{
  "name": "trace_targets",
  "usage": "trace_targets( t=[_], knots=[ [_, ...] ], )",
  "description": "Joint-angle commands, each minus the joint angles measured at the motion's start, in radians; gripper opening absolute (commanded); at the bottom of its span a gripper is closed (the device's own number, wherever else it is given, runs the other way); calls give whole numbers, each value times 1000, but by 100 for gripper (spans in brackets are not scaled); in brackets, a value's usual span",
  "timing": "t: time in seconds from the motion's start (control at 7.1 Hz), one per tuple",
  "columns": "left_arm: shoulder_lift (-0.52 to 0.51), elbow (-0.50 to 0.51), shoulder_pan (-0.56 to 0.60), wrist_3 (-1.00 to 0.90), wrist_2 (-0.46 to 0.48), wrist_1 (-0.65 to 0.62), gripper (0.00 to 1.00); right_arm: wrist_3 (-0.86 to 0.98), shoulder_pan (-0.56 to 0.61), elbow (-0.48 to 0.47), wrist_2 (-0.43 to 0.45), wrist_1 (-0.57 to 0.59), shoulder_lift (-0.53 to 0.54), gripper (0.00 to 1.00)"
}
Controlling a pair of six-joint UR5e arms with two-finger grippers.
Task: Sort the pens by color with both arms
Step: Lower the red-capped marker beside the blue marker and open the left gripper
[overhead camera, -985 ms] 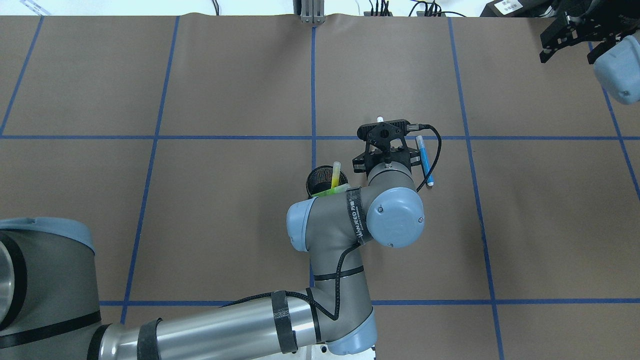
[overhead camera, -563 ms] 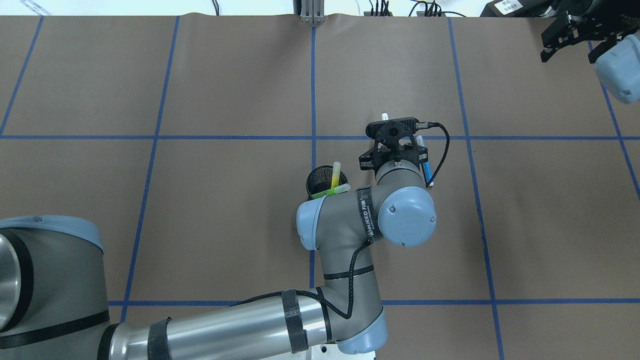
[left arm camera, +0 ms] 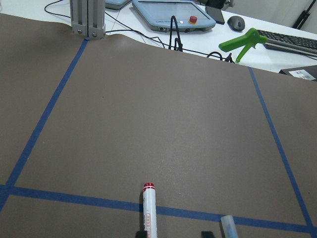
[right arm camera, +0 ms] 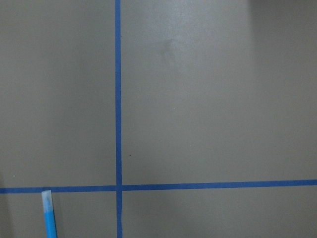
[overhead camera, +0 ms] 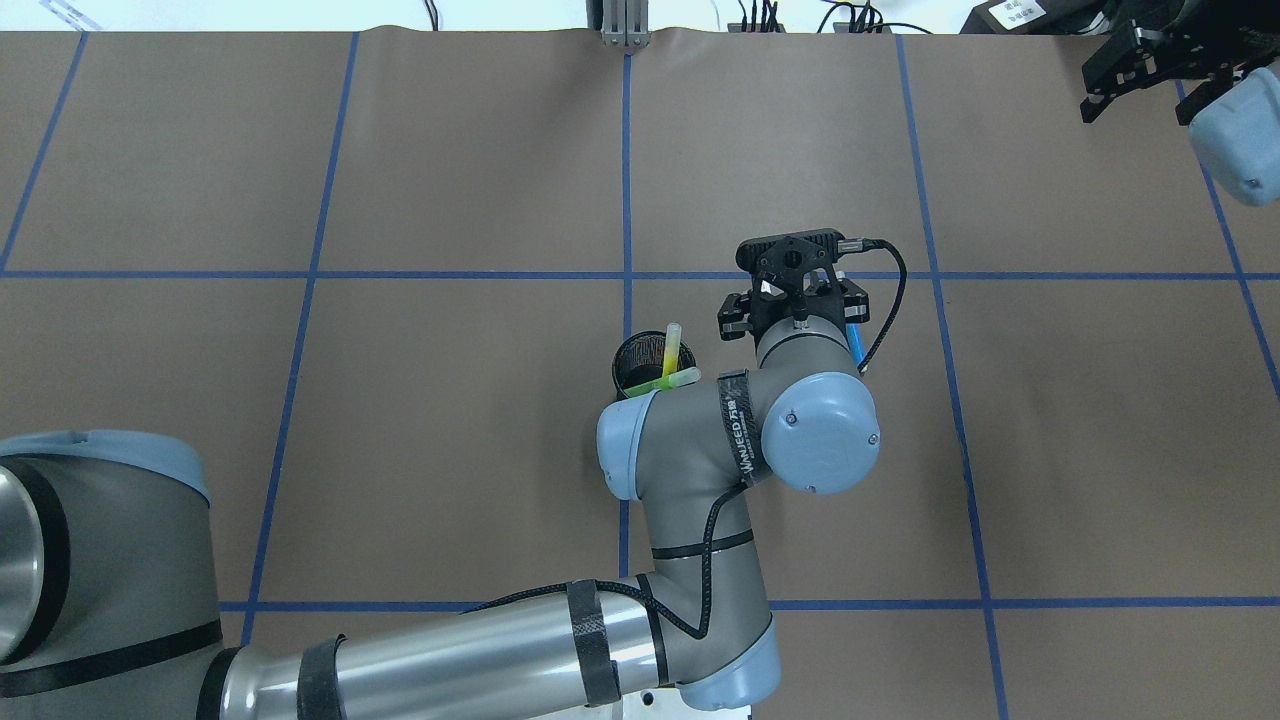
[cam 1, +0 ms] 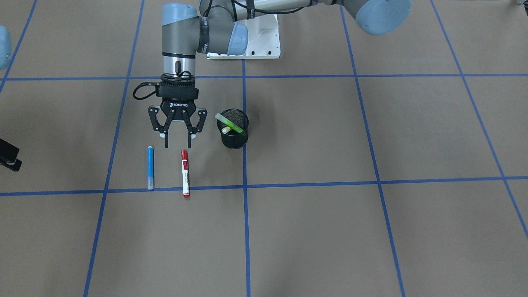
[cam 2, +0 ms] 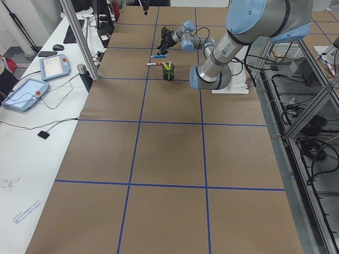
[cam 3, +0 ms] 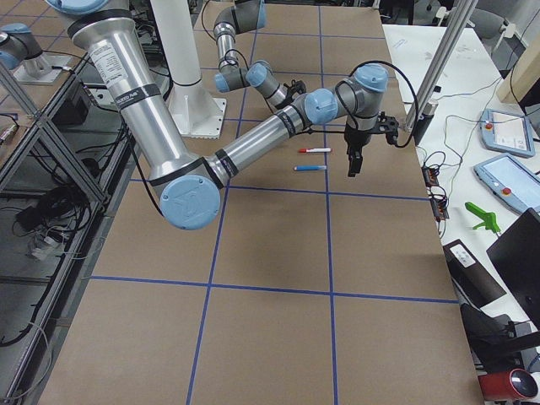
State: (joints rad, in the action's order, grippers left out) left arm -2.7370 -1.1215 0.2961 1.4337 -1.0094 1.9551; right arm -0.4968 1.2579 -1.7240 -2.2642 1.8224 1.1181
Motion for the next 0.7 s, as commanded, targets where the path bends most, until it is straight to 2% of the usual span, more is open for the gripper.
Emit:
trace_targets(
  t=[0.0, 0.28, 0.56],
  knots=[
    [16, -96, 6, -77, -8, 4, 99, 0, 2, 0, 0, 0, -6, 99],
    [78, -229, 47, -159, -40, -1, 99, 3, 14, 0, -5, 2, -4, 99],
    [193, -372, 131, -173, -208, -10, 99, 4, 14, 0, -3, 2, -6, 99]
  ],
)
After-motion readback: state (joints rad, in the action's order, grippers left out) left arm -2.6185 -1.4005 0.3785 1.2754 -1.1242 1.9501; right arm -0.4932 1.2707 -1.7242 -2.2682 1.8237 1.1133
